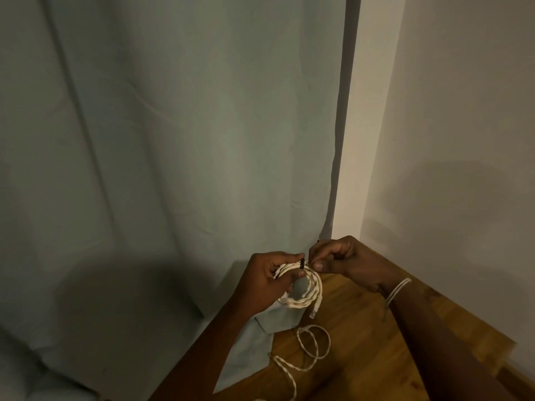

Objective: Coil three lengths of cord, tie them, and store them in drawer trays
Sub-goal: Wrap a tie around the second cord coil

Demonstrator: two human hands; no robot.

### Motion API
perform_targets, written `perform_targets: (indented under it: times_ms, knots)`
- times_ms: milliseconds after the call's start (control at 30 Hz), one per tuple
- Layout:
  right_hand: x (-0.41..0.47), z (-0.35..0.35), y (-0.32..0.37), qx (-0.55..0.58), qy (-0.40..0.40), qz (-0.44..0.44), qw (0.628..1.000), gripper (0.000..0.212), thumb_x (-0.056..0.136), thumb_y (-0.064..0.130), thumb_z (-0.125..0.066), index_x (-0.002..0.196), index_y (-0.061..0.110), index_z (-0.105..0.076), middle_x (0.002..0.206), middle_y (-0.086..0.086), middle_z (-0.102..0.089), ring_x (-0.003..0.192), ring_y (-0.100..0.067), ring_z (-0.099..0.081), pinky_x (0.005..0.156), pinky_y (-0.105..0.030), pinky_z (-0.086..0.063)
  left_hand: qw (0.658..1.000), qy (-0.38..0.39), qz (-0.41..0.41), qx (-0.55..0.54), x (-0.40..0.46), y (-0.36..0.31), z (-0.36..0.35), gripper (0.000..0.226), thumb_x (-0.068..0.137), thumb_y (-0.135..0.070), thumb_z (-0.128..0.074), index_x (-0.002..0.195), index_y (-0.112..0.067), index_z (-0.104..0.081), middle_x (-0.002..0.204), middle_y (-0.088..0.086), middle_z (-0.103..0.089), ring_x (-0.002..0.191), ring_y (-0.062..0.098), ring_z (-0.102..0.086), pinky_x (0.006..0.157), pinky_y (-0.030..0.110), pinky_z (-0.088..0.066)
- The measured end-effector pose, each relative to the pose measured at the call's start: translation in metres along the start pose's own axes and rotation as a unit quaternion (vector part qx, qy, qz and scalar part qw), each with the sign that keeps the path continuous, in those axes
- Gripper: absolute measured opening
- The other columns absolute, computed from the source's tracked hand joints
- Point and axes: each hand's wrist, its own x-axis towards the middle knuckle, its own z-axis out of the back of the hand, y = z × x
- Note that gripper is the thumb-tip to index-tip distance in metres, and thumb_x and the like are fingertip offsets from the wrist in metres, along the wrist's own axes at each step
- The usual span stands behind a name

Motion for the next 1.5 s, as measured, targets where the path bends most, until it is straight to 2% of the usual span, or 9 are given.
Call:
perform_targets:
  times_ms: [133,267,433,533,700,900,1067,1233,1500]
  knots:
    - [0.001,0.0,0.005,-0.002,-0.039,0.029,0.999,0.02,0.084,0.004,-0.069,0.1,-0.005,-0.075,0.099,-0.019,-0.073,0.088,-0.035,-0.068,0.081,-0.039,-0.059,1.0,0.0,-0.001,-0.017,0.002,-0.005,-0.003,0.033,0.085,-0.02,-0.074,0.117,-0.011,-0.071,0.103,0.0,-0.076,0.073,0.002,-0.069,0.068,0.018,-0.053]
    - [-0.002,0.002,0.006,0.007,-0.028,0.027,0.999,0.023,0.086,-0.002,-0.065,0.107,-0.003,-0.073,0.103,-0.017,-0.075,0.093,-0.034,-0.071,0.085,-0.036,-0.059,0.999,-0.001,0.005,-0.033,0.002,-0.005,-0.002,0.032,0.085,-0.019,-0.074,0.115,-0.01,-0.071,0.102,0.001,-0.076,0.072,0.004,-0.07,0.067,0.02,-0.054]
    - [-0.008,0.004,0.006,0.092,-0.017,-0.014,0.996,0.025,0.087,-0.002,-0.061,0.11,-0.006,-0.07,0.105,-0.028,-0.072,0.093,-0.033,-0.073,0.083,-0.035,-0.06,0.999,-0.003,0.008,-0.052,0.0,-0.006,-0.002,0.033,0.083,-0.018,-0.075,0.116,-0.01,-0.071,0.104,0.001,-0.076,0.073,0.009,-0.071,0.066,0.023,-0.057]
    - [-0.006,0.002,0.009,0.053,-0.057,0.003,0.997,0.021,0.081,-0.002,-0.068,0.101,-0.009,-0.072,0.095,-0.027,-0.074,0.083,-0.033,-0.073,0.078,-0.036,-0.061,0.997,-0.004,0.005,-0.071,0.0,-0.009,-0.004,0.034,0.082,-0.014,-0.076,0.115,-0.01,-0.071,0.104,0.001,-0.075,0.077,0.012,-0.072,0.065,0.025,-0.058]
    - [-0.008,-0.001,0.024,-0.038,-0.098,0.017,0.994,0.016,0.076,-0.012,-0.074,0.091,-0.011,-0.068,0.081,-0.015,-0.076,0.073,-0.027,-0.073,0.073,-0.037,-0.062,0.996,-0.014,-0.012,-0.082,-0.001,-0.015,-0.006,0.032,0.082,-0.014,-0.076,0.114,-0.011,-0.071,0.105,0.0,-0.075,0.081,0.017,-0.073,0.065,0.03,-0.06]
    - [-0.008,-0.006,0.04,-0.102,-0.102,0.019,0.989,0.022,0.072,-0.006,-0.081,0.09,-0.004,-0.068,0.082,-0.016,-0.074,0.075,-0.036,-0.071,0.077,-0.041,-0.062,0.996,-0.019,-0.018,-0.082,0.001,-0.016,-0.004,0.035,0.083,-0.02,-0.076,0.116,-0.009,-0.071,0.105,0.002,-0.074,0.085,0.022,-0.073,0.066,0.037,-0.062]
    - [-0.009,-0.011,0.044,-0.128,-0.111,0.022,0.985,0.022,0.073,0.0,-0.083,0.09,0.002,-0.068,0.079,-0.01,-0.076,0.073,-0.031,-0.073,0.076,-0.041,-0.063,0.997,-0.019,-0.035,-0.064,0.0,-0.021,-0.004,0.034,0.084,-0.019,-0.075,0.116,-0.008,-0.07,0.103,0.003,-0.074,0.09,0.022,-0.072,0.07,0.041,-0.062]
    - [-0.01,-0.014,0.044,-0.115,-0.115,0.01,0.987,0.025,0.076,0.002,-0.08,0.097,0.001,-0.067,0.079,-0.006,-0.078,0.074,-0.024,-0.076,0.078,-0.037,-0.062,0.998,-0.029,-0.015,-0.052,-0.003,-0.023,-0.006,0.034,0.083,-0.02,-0.075,0.115,-0.01,-0.071,0.102,0.001,-0.074,0.09,0.019,-0.072,0.072,0.044,-0.062]
    - [-0.016,-0.009,0.043,-0.056,-0.106,0.003,0.993,0.028,0.077,-0.006,-0.077,0.102,-0.003,-0.065,0.088,-0.015,-0.078,0.082,-0.032,-0.075,0.079,-0.036,-0.061,0.999,-0.016,-0.013,-0.046,-0.004,-0.028,-0.004,0.035,0.083,-0.024,-0.074,0.116,-0.012,-0.071,0.103,0.0,-0.075,0.089,0.018,-0.072,0.073,0.043,-0.062]
